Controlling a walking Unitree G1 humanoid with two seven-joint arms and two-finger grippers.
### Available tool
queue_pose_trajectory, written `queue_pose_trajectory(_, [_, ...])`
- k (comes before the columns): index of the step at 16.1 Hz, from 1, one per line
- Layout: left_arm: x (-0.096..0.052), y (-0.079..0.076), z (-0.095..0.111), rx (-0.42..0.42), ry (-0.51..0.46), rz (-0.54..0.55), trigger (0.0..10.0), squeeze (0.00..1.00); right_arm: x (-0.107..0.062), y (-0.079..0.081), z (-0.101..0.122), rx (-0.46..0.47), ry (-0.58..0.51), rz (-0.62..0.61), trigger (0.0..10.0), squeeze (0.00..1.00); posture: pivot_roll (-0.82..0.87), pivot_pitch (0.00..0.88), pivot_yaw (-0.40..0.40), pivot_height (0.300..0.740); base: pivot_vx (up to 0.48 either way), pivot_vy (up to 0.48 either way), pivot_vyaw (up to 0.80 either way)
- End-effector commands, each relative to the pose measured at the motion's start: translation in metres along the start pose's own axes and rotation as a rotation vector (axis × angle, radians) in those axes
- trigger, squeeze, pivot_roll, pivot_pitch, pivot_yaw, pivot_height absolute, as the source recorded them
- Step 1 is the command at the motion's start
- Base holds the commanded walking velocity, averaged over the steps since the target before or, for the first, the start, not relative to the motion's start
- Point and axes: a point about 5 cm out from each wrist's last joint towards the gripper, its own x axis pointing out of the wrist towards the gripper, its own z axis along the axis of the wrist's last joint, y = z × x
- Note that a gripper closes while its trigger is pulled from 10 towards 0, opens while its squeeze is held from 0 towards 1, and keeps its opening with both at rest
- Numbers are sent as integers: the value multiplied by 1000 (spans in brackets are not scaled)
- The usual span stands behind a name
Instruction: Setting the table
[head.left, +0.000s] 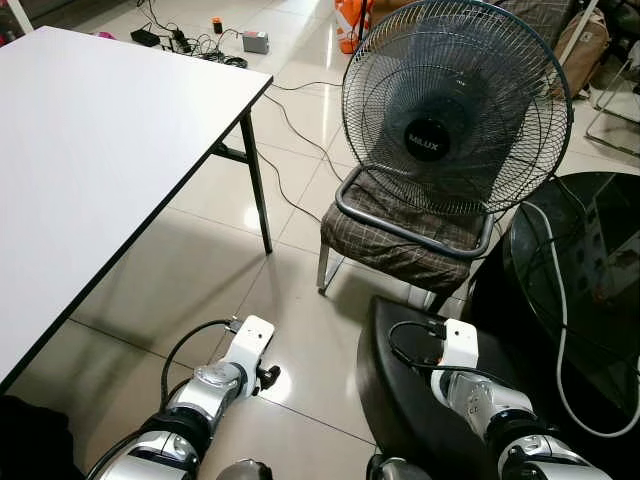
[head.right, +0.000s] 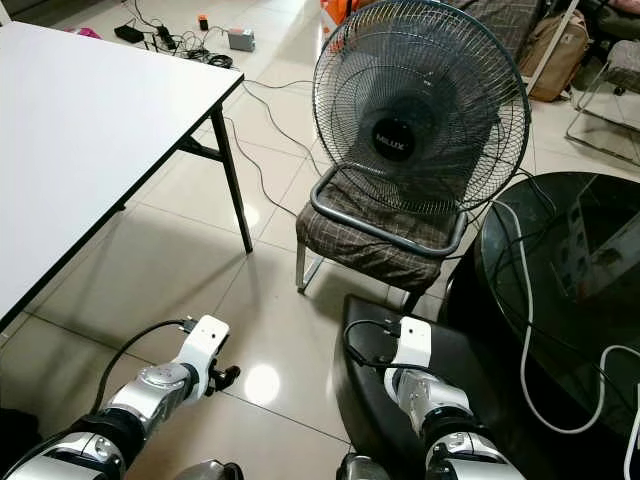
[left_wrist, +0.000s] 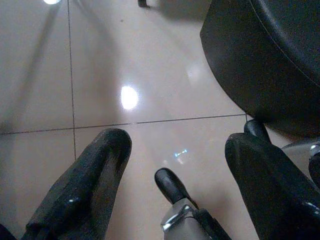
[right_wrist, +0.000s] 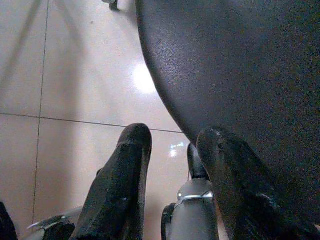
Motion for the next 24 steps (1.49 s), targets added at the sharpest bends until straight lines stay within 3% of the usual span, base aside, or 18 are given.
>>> queue_pose_trajectory(1, [-15,32,-4,-220,-162,256,10000,0,-3,-4,28,-5,-158,14,10000,0,-25,19,-60,740,0,0,0])
queue_pose_trajectory(5, [-21,37,-26,-161,-83,224,10000,0,-1,-3,4,-38,-89,-3,10000,0,-27,0,-36,740,0,0,0])
queue_pose_trajectory(10, [-27,42,-25,-165,-95,264,10000,0,-1,1,11,-77,-125,24,10000,0,-25,26,-52,740,0,0,0])
queue_pose_trajectory(12, [-30,47,-16,-169,-142,274,10000,0,-4,3,22,-70,-178,54,10000,0,-21,35,-44,740,0,0,0])
queue_pose_trajectory(13, [-31,48,-14,-194,-151,280,10000,0,-5,4,25,-70,-198,64,10000,306,-18,34,-44,740,0,0,0])
queue_pose_trajectory(14, [-45,54,13,-200,-321,283,10000,1000,-16,19,54,-132,-370,140,10000,1000,-23,44,-38,740,0,0,0])
queue_pose_trajectory(15, [-53,55,25,-166,-403,282,10000,1000,-23,26,65,-174,-442,169,10000,1000,-30,42,-36,740,0,0,0])
queue_pose_trajectory(16, [-73,55,53,-132,-572,292,10000,1000,-44,45,89,-206,-607,263,10000,1000,-27,57,-42,740,0,0,0])
queue_pose_trajectory(17, [-95,58,77,-147,-705,323,10000,1000,-71,61,109,-202,-759,351,10000,1000,-13,51,-45,740,0,0,0])
queue_pose_trajectory(18, [-109,59,88,-155,-748,356,10000,1000,-85,65,115,-226,-811,373,10000,1000,-2,50,-52,740,0,0,0])
queue_pose_trajectory(20, [-129,58,97,-124,-771,393,10000,1000,-95,67,113,-301,-836,355,10000,1000,-10,54,-54,740,0,0,288])
queue_pose_trajectory(22, [-134,58,101,-180,-797,420,10000,1000,-102,66,115,-272,-890,339,10000,1000,-9,66,-57,740,0,0,800])
queue_pose_trajectory(23, [-132,53,96,-198,-781,438,10000,0,-100,59,111,-250,-881,304,10000,1000,5,65,-49,740,0,0,800])
queue_pose_trajectory(24, [-136,49,98,-178,-798,449,10000,0,-101,59,111,-260,-875,296,10000,1000,-2,68,-46,740,0,0,800])
